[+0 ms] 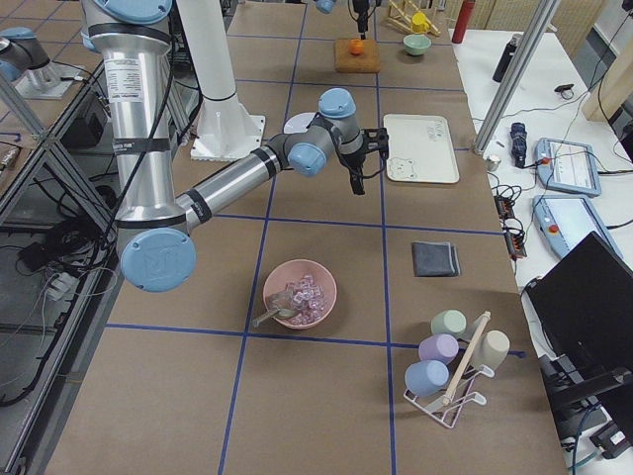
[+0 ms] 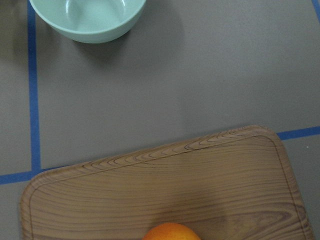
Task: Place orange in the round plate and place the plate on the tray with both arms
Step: 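Reach the left gripper to the orange while the right arm nears the tray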
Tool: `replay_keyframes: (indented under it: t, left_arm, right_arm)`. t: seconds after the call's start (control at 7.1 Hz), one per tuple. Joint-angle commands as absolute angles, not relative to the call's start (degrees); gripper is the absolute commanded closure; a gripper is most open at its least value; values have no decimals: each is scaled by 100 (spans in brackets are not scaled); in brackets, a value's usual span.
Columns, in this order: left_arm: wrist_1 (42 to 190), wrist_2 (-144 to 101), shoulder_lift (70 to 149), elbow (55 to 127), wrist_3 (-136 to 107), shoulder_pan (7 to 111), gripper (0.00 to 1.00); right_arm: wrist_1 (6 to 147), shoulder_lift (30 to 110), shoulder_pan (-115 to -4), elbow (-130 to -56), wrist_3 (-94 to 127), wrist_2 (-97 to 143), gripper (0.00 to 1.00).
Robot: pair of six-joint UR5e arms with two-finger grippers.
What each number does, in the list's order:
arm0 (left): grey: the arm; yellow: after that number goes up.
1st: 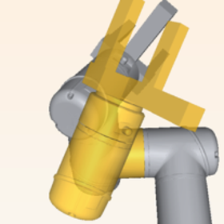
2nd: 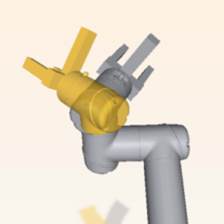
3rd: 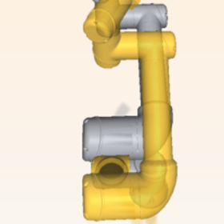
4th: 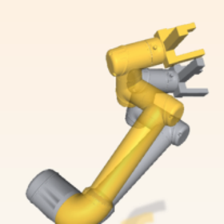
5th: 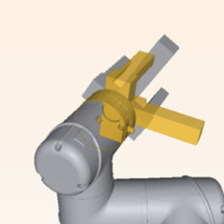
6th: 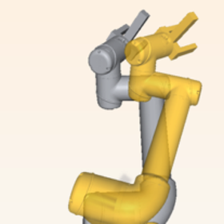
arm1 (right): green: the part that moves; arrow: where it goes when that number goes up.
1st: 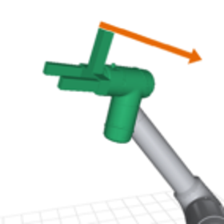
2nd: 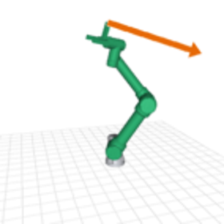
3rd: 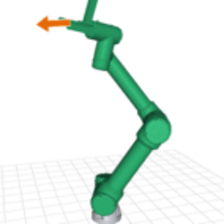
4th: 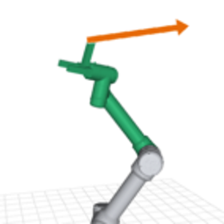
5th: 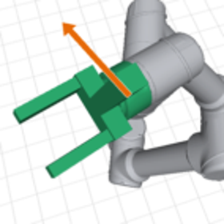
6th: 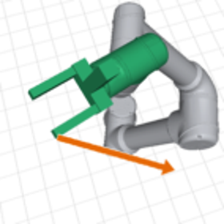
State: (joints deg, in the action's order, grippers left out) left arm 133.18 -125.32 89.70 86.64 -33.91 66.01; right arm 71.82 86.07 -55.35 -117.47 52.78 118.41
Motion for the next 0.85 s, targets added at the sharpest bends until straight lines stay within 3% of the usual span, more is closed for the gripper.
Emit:
replay_keyframes:
  t: [0.0,0.56,0.7]
  left_arm:
    - [13603,-12437,8974,8360,-3436,6452,1]
    - [13860,-12437,8965,8147,-3445,6206,2]
    - [13956,-12437,8947,8147,-3445,6127,14]
  right_arm:
    - [7181,8596,-5528,-11742,5282,11830,0]
    - [7189,8596,-5528,-11707,5282,11795,0]
    - [7189,8604,-5520,-11707,5282,11769,0]
